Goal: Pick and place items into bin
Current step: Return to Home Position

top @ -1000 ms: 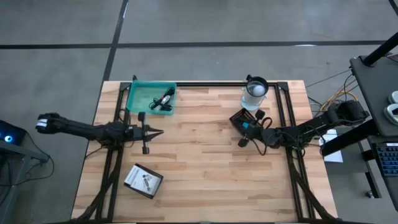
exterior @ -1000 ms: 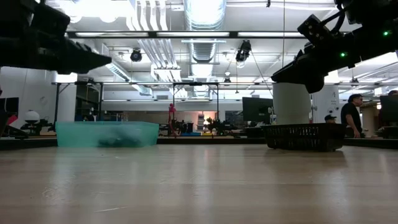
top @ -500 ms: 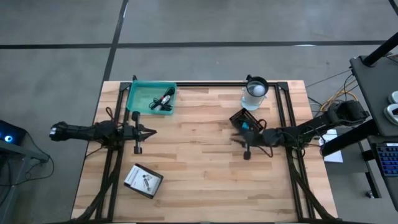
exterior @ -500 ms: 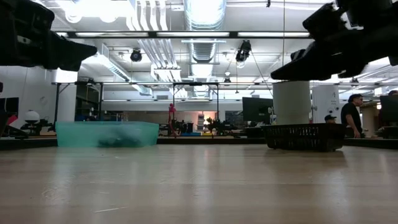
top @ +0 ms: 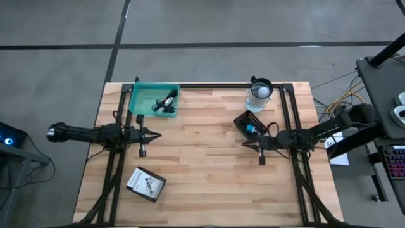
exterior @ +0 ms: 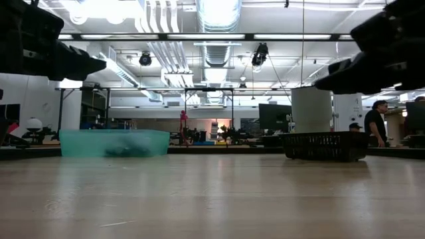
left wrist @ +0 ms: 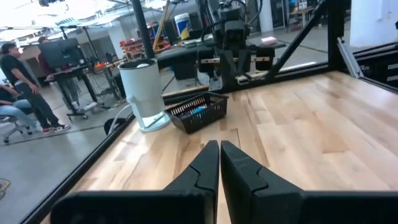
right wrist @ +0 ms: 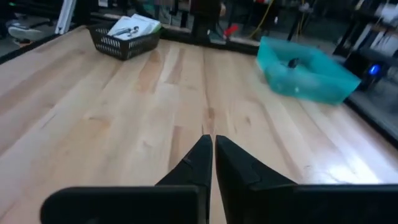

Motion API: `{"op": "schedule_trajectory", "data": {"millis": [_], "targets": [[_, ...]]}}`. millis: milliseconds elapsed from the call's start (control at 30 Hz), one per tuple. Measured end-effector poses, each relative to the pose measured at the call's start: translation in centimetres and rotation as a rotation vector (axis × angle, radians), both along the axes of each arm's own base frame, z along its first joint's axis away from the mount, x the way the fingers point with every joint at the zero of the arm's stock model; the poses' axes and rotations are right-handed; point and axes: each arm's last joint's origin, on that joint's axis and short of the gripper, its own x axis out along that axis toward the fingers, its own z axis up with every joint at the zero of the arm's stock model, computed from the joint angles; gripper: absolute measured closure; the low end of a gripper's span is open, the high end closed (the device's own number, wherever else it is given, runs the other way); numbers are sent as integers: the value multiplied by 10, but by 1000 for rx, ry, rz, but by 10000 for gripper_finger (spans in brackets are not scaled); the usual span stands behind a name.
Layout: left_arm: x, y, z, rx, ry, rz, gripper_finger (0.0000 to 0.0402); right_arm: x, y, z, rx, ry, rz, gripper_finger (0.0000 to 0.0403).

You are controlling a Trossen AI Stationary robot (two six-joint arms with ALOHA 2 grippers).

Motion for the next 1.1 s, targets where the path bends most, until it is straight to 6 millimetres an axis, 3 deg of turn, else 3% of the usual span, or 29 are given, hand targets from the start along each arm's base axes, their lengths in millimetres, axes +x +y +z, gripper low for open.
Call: {"op": "schedule_trajectory", "data": {"millis": [100,633,1100], "targets": [[0,0,0,0,0,2,402,-13,-3,-4,-26,-74,8,394],[0,1,0,1,-7,28,402,-24,-14,27,-92,-312,-54,394],[0,1,0,1,-3,29,402,-48,-22,36,-23,-352,-108,394]]}}
